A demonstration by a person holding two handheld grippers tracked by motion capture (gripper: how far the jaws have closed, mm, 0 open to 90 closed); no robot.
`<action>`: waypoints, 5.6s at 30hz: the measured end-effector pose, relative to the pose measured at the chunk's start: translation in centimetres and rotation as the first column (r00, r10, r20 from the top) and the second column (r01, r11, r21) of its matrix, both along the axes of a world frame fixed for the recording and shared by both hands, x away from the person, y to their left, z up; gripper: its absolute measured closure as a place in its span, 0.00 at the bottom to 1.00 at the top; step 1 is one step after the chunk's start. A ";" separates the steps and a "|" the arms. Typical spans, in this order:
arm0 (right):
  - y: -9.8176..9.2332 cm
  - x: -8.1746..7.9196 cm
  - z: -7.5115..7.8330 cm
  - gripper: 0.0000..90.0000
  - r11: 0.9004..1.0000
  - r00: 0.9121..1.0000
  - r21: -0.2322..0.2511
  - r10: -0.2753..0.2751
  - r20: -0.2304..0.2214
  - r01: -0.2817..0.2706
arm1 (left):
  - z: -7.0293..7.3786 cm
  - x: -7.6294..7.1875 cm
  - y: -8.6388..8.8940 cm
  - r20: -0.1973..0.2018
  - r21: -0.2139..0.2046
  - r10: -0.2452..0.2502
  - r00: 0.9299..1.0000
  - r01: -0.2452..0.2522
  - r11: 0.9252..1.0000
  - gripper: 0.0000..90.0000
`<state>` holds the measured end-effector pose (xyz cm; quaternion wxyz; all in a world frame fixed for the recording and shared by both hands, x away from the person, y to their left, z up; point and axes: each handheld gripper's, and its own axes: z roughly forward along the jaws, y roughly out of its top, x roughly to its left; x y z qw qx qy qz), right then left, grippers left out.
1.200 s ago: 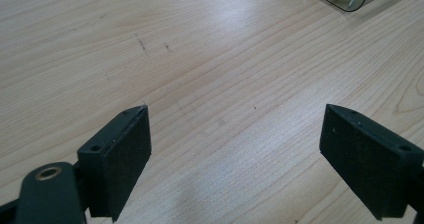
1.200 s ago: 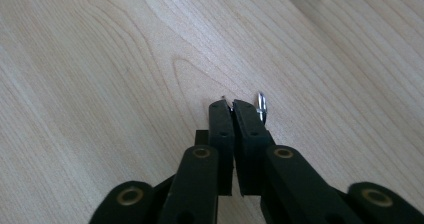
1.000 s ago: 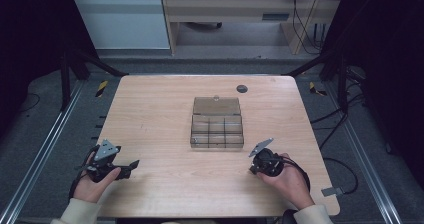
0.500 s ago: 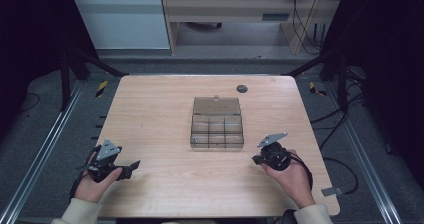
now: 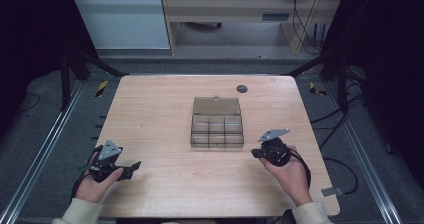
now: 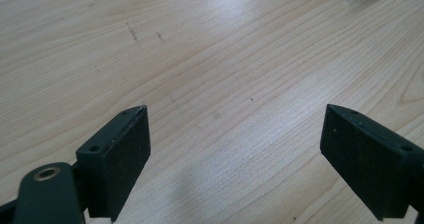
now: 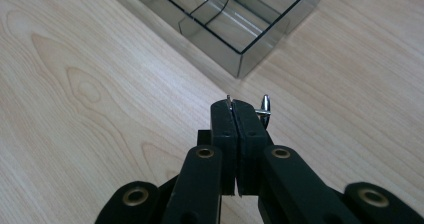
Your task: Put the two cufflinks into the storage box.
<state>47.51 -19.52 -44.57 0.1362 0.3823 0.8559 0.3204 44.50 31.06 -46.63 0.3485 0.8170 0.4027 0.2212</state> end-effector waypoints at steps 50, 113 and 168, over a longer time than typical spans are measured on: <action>5.8 5.7 3.5 0.99 0.992 0.994 0.127 -0.015 0.107 0.002 | -0.3 0.2 -0.3 -0.014 0.015 -0.007 1.000 0.007 1.000 0.13; 12.8 6.2 2.5 0.99 0.991 0.991 0.125 0.029 0.132 -0.046 | -0.2 0.1 -0.5 -0.003 0.020 -0.018 1.000 0.018 1.000 0.13; 16.5 7.0 0.2 0.98 0.995 0.993 0.039 0.083 0.086 -0.087 | -0.2 0.1 -0.7 -0.002 0.031 -0.025 1.000 0.025 0.999 0.13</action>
